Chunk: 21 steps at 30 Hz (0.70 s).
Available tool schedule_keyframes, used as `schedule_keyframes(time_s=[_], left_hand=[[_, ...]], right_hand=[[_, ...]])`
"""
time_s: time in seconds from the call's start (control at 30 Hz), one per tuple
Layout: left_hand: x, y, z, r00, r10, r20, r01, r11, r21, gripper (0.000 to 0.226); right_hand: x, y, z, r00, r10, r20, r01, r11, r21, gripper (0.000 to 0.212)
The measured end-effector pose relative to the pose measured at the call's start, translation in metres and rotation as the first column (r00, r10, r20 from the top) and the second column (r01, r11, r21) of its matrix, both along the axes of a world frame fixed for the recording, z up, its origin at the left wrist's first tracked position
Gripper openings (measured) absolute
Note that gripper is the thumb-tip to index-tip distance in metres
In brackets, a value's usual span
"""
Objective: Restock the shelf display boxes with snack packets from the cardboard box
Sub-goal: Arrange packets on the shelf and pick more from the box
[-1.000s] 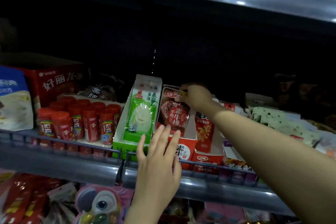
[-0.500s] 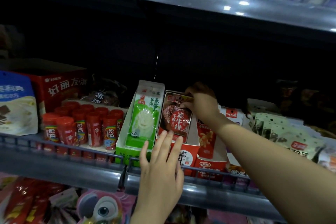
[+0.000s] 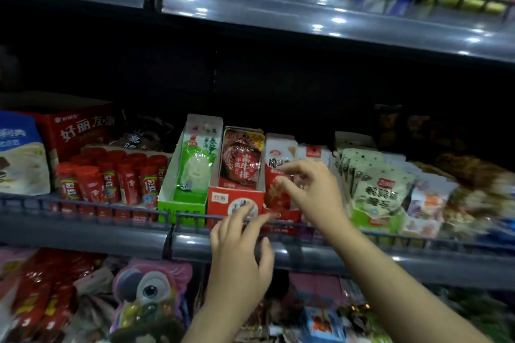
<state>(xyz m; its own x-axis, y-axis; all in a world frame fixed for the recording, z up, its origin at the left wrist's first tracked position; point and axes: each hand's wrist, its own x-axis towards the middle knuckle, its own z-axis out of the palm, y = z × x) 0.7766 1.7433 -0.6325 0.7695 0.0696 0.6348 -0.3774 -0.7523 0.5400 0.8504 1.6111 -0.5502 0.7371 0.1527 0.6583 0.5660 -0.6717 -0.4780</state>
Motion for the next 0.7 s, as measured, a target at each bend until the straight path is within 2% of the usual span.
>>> schedule_keyframes(time_s=[0.07,0.17,0.3,0.47,0.7], left_hand=[[-0.016,-0.009,-0.009,0.987,-0.073,-0.146,0.059,0.993,-0.101,0.032],[-0.038,-0.024,-0.026,0.959,-0.151,-0.238,0.103,0.973,-0.205,0.03],[-0.062,-0.048,-0.056,0.91,-0.192,-0.366,0.139,0.976,-0.168,0.027],[-0.082,-0.07,-0.111,0.816,-0.204,-0.542,0.095,0.97,-0.222,0.019],[-0.101,-0.081,-0.221,0.574,-0.17,-0.801,-0.043,0.971,-0.237,0.024]], right_hand=[[-0.03,-0.015,-0.018,0.997,0.04,-0.063,-0.034,0.995,0.09,0.009],[-0.071,-0.033,-0.05,0.982,0.068,-0.174,-0.027,0.973,0.229,0.015],[-0.116,-0.052,-0.105,0.928,0.118,-0.352,0.02,0.931,0.365,0.022],[-0.15,-0.074,-0.183,0.848,0.069,-0.525,0.135,0.93,0.342,0.029],[-0.187,-0.093,-0.296,0.616,0.059,-0.785,0.295,0.907,0.3,0.01]])
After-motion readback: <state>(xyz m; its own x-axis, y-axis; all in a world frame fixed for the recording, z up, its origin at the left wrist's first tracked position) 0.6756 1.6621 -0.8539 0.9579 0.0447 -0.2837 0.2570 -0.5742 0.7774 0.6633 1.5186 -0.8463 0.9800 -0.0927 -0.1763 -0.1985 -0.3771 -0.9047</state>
